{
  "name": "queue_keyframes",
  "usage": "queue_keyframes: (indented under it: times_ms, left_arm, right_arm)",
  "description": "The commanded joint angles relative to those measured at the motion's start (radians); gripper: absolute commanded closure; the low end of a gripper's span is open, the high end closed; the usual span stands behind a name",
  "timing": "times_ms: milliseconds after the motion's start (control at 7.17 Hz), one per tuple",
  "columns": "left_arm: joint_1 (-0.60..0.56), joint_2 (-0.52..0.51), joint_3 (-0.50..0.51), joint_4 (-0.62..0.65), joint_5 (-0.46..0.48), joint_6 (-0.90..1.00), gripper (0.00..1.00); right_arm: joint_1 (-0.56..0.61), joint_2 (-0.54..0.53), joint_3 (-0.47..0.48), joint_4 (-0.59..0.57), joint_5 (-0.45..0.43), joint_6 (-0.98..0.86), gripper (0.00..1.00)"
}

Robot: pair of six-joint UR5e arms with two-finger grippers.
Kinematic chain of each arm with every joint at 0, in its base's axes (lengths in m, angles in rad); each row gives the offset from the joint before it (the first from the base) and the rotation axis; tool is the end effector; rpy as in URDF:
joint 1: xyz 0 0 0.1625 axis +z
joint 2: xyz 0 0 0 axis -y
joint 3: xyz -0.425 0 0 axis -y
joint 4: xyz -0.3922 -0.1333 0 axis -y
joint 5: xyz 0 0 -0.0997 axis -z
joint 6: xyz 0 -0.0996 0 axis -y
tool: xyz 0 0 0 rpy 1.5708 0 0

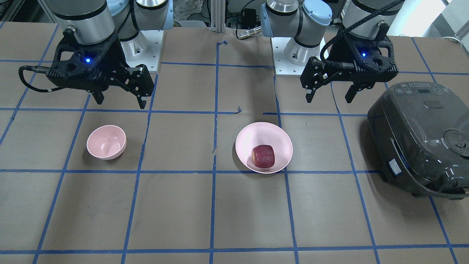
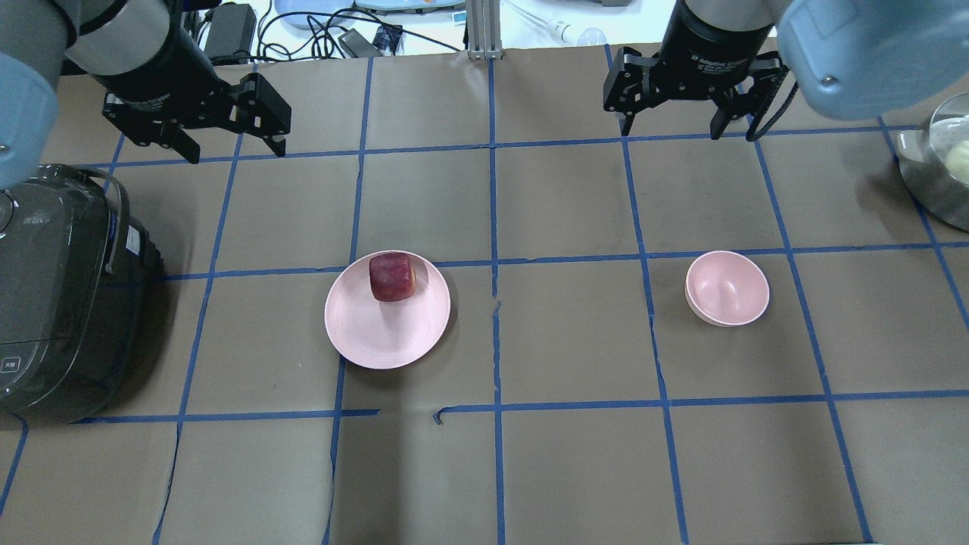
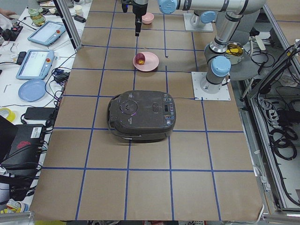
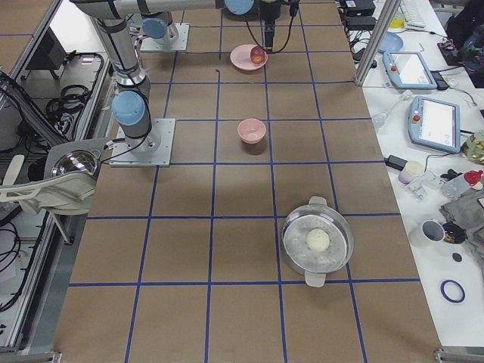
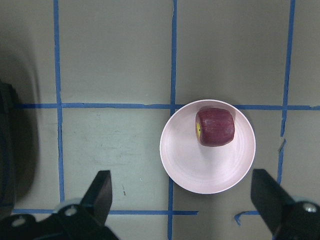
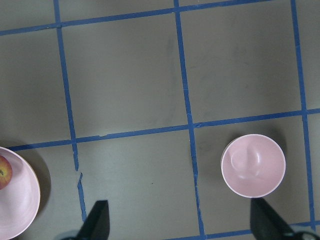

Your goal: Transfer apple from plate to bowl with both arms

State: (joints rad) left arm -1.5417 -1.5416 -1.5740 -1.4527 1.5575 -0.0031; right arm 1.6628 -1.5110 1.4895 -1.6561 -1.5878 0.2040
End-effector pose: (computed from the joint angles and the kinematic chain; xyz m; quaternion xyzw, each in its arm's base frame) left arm -0.1202 -0.4963 0.5133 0.0156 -0.9973 0.0721 0.0057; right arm 0.1795 -0.5129 0.5068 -0.0563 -0.9969 0.0540 0.0005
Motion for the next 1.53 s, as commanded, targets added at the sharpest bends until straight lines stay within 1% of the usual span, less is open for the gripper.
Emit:
queue_keyframes:
  times_ms: [0,977,1395]
  left_arm:
    - [0.0,0.0,0.0,0.0,-0.004,0.0,0.0]
    - [-0.001,-0.005,-0.003,0.0,-0.011,-0.005,0.0]
    - [0.006,-0.025,0.011,0.023,-0.008,-0.002,0.0]
  right_arm:
    - [0.0,0.0,0.0,-0.001,0.0,0.0,0.0]
    - [0.0,0.002,0.002,0.002,-0.001,-0.002,0.0]
    - [0.0,0.006,0.002,-0.007,0.0,-0.003,0.0]
